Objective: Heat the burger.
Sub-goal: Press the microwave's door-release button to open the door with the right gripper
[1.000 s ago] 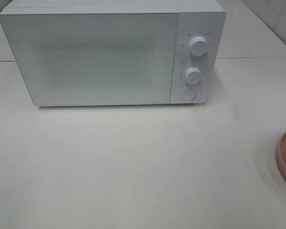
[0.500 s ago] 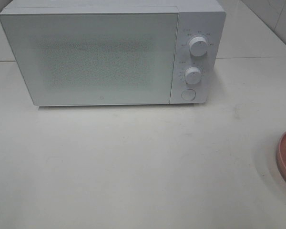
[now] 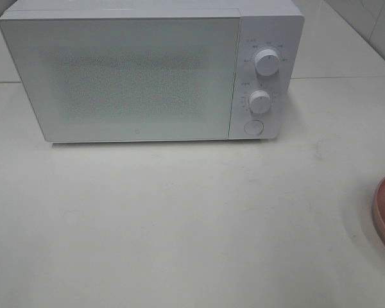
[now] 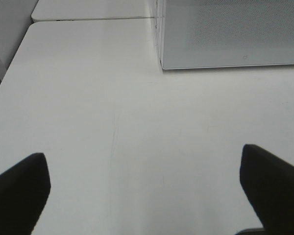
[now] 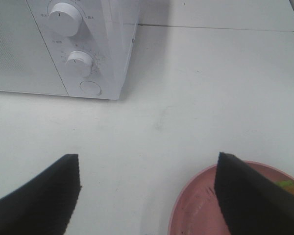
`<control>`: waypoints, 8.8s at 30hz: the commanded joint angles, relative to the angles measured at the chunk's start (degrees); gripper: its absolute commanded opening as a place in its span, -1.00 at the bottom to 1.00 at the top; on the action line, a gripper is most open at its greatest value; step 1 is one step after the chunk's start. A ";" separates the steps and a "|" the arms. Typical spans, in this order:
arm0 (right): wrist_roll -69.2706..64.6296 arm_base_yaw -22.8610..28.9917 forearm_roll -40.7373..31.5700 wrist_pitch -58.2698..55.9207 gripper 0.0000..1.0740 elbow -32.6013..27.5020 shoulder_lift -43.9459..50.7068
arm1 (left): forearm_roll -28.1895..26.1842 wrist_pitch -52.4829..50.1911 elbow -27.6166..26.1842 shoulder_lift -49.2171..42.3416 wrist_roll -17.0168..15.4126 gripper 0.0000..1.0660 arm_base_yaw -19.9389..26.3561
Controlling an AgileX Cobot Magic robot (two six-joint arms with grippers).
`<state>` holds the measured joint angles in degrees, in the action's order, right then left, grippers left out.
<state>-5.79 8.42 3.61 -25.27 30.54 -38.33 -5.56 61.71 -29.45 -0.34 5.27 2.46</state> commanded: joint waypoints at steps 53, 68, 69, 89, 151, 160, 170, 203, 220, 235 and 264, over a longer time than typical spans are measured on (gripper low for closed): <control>3.78 -0.17 -8.02 64.97 0.42 -13.52 -32.43 | -0.63 -0.52 0.00 -0.74 0.00 0.83 0.06; 18.45 10.37 -26.24 76.26 0.42 -18.96 -34.15 | -0.63 -0.52 0.00 -0.74 0.00 0.83 0.06; 20.68 13.18 -29.45 77.92 0.42 -18.96 -36.04 | -0.63 -0.52 0.00 -0.74 0.00 0.83 0.06; 22.23 34.15 -49.33 98.20 0.42 -16.27 -52.25 | -0.63 -0.52 0.00 -0.74 0.00 0.83 0.06; -70.13 36.44 -51.22 88.58 -1.00 -7.51 -59.76 | -0.63 -0.52 0.00 -0.74 0.00 0.83 0.06; -70.93 35.87 -52.14 86.86 -1.00 -7.45 -61.36 | -0.63 -0.52 0.00 -0.74 0.00 0.83 0.06; -72.48 34.89 -49.50 86.57 -1.00 -3.84 -66.18 | -0.63 -0.52 0.00 -0.74 0.00 0.83 0.06; -73.63 21.66 -34.61 77.35 -1.00 12.72 -79.24 | -0.63 -0.52 0.00 -0.63 0.00 0.83 0.06; -73.91 18.96 -33.17 76.15 -1.00 15.70 -81.99 | -0.57 -0.52 0.00 -0.57 0.00 0.83 0.06; -74.08 19.02 -34.43 82.56 -1.00 18.16 -83.54 | -0.57 -0.52 0.00 -0.57 0.00 0.83 0.06; -70.87 18.96 -37.47 92.65 -1.00 28.07 -86.63 | -0.57 -0.52 0.00 -0.57 0.00 0.83 0.06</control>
<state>-77.35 29.62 -38.90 51.74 52.65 -124.79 -5.73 61.71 -29.45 -0.34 5.27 2.46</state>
